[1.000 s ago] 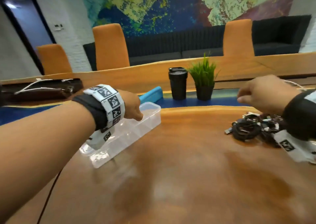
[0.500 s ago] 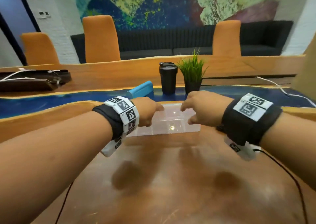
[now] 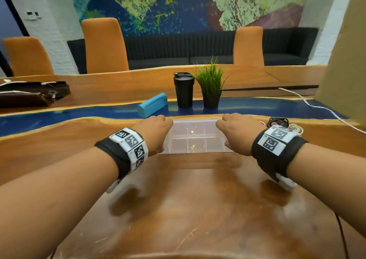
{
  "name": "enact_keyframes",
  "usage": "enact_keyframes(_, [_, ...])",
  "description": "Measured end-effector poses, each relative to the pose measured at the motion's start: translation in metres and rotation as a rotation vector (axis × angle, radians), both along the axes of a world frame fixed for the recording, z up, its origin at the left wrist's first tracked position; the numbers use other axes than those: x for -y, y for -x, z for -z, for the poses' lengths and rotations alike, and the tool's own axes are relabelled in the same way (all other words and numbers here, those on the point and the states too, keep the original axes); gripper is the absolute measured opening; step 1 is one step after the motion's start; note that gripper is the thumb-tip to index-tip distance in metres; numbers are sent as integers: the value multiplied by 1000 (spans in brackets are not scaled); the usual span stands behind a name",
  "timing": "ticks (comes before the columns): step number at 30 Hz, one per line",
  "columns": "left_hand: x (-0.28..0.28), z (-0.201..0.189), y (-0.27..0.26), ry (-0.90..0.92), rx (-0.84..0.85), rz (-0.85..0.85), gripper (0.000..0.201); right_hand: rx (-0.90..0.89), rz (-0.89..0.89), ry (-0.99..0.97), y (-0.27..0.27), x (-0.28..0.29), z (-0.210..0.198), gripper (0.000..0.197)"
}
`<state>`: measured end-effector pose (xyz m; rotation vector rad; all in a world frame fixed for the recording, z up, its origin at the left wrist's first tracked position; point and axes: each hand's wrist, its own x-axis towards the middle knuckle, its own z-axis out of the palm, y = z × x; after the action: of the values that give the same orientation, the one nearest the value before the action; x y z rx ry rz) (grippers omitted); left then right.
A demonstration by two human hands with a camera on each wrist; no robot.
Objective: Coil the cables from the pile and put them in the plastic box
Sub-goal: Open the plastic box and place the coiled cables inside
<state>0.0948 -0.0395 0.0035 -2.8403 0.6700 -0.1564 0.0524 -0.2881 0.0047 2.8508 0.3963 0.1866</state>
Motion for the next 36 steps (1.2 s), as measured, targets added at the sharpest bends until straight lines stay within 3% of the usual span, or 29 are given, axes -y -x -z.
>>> enact_keyframes(8, [-2, 4, 34, -36, 71, 114, 19, -11, -48, 43, 30, -3, -2, 19])
enact_keyframes(13, [5, 12, 41, -129, 57, 109, 16, -79, -67, 204, 36, -14, -7, 19])
enact_keyframes(18, [4, 16, 42, -110, 39, 104, 17, -176, -35, 312, 34, -21, -5, 23])
enact_keyframes(25, [-1, 3, 46, -116, 8, 83, 17, -189, -4, 237, 32, -13, -10, 21])
enact_keyframes(29, [-14, -16, 40, -20, 22, 79, 11, -25, 5, -141, 36, 5, -27, 35])
enact_keyframes(32, [-28, -33, 30, 148, 79, 80, 16, 230, -79, -240, 48, 3, -35, 22])
enact_keyframes(36, [-41, -52, 16, 432, 19, 88, 19, -86, -66, -164, 43, -18, -15, 25])
